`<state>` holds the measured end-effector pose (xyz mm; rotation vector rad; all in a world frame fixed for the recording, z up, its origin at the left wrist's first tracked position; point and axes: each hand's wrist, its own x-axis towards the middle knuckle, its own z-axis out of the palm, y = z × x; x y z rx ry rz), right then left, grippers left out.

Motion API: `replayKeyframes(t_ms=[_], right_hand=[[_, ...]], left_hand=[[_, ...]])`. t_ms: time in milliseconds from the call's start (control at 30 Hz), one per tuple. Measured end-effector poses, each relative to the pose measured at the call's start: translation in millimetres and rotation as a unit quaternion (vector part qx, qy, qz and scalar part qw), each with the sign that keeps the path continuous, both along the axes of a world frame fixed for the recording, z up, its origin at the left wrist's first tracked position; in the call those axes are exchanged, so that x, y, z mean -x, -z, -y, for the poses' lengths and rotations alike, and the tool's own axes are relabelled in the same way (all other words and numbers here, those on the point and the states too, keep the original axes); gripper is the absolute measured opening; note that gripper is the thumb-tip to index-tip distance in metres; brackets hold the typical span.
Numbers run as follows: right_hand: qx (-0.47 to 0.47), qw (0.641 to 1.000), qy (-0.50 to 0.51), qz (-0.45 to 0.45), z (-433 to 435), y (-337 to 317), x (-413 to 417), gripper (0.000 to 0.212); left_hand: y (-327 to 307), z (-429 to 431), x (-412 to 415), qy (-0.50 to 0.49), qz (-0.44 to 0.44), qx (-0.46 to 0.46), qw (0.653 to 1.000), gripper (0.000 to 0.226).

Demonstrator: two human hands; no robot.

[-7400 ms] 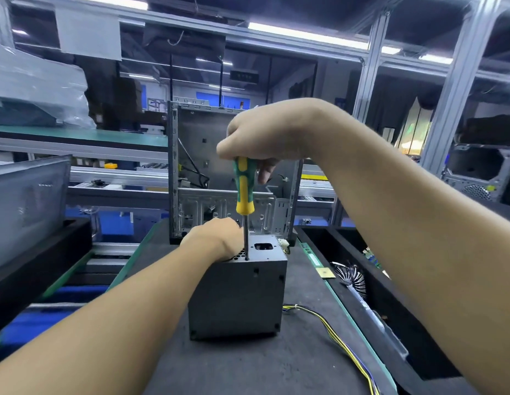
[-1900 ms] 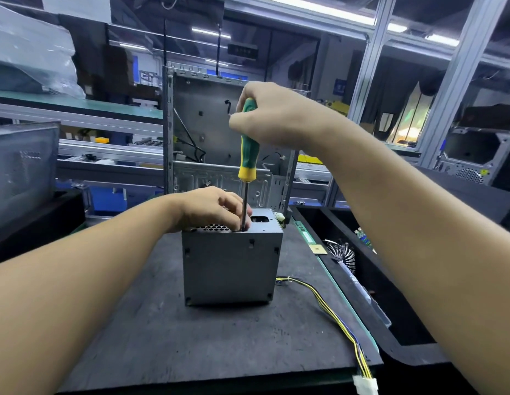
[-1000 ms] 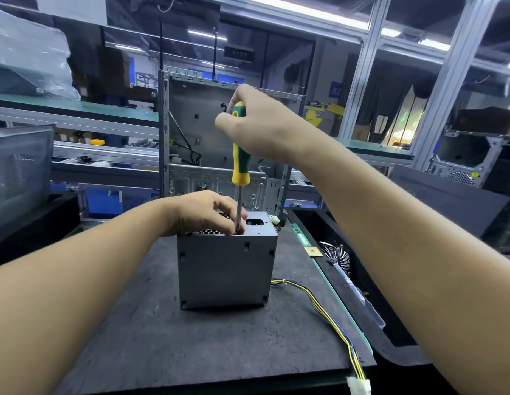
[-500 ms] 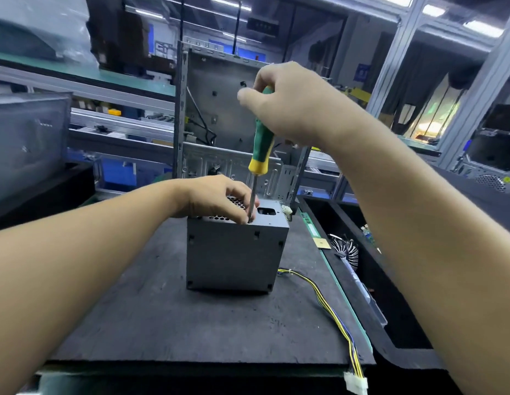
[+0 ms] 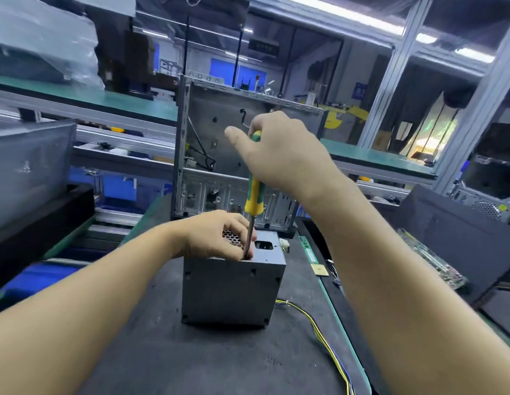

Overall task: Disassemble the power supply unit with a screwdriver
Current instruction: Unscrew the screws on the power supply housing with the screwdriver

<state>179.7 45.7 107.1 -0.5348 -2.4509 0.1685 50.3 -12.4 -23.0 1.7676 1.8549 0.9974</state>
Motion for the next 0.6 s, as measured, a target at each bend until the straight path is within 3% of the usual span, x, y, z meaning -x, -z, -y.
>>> replayKeyframes(t_ms=[133,333,467,600], right_hand=[[0.011,0.998,-0.034,0.05,-7,-7,0,0.022],[0.028,0.997,-0.029,0.063,-16,-6,-1,0.024],[-0.041,0.998,-0.038,0.032,-16,-6,2,0.032],[0.08,0.985,-0.139,0.056,-12,-10,-2,0.014]], left_hand=[[-2,3,0,-0.002,-0.009,-0.004,1.0,0.03],[4,1,2,-0.007,-0.011,-0.008,1.0,0.002],[4,3,0,-0.004,-0.017,-0.022,1.0,0.007],[-1,5,0,0.008,-0.028,-0.031,0.999,0.028]])
